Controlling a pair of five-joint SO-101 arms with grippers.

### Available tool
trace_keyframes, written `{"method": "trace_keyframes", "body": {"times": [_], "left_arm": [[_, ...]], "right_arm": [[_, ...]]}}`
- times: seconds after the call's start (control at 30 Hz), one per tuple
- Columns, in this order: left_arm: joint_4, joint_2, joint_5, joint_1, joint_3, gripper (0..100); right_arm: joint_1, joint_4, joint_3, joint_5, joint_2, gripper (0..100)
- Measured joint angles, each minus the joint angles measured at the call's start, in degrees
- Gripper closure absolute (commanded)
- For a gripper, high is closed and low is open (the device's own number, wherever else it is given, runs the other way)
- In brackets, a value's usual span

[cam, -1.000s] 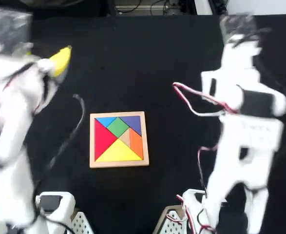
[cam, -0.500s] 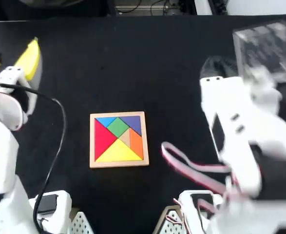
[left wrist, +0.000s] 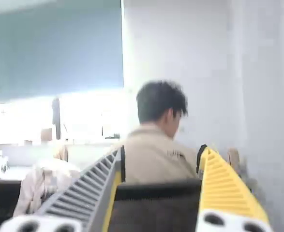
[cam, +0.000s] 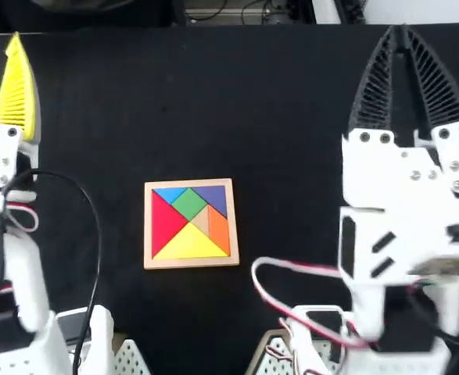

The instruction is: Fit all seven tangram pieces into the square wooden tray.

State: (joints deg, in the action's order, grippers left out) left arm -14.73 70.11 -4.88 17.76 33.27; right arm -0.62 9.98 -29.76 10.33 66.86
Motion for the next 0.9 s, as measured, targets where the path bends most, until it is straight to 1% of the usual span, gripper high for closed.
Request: {"method": "trace_keyframes", "body": {"times": [0.13,0.2,0.27,0.37,0.47,0.57,0.7,0.83,0.9], "left_arm": [[20.6,2.6,0.0,0.0,9.1,74],[28.8,3.4,0.0,0.0,13.2,74],[35.3,4.0,0.0,0.0,16.5,74],[43.6,6.9,0.0,0.0,21.1,74],[52.1,12.5,0.0,0.0,27.1,74],[58.6,19.8,0.0,0.0,35.5,74],[61.6,32.0,0.0,0.0,48.1,74],[64.0,32.7,0.0,0.0,55.3,74],[66.2,34.1,0.0,0.0,57.9,74]], "right_arm": [[0.0,-26.3,-13.1,0.0,1.4,98.6],[0.0,-37.8,-17.4,0.0,1.8,98.6],[0.0,-47.0,-21.0,0.0,2.4,98.6],[0.0,-57.9,-25.2,0.0,2.7,98.6],[0.0,-69.4,-31.2,-0.1,4.4,98.6],[0.0,-80.5,-38.6,-0.1,9.0,98.6],[0.0,-88.3,-50.6,-0.1,16.4,98.6],[0.0,-91.7,-63.4,-0.1,26.6,98.6],[0.0,-91.1,-65.9,-0.1,31.5,98.6]]}}
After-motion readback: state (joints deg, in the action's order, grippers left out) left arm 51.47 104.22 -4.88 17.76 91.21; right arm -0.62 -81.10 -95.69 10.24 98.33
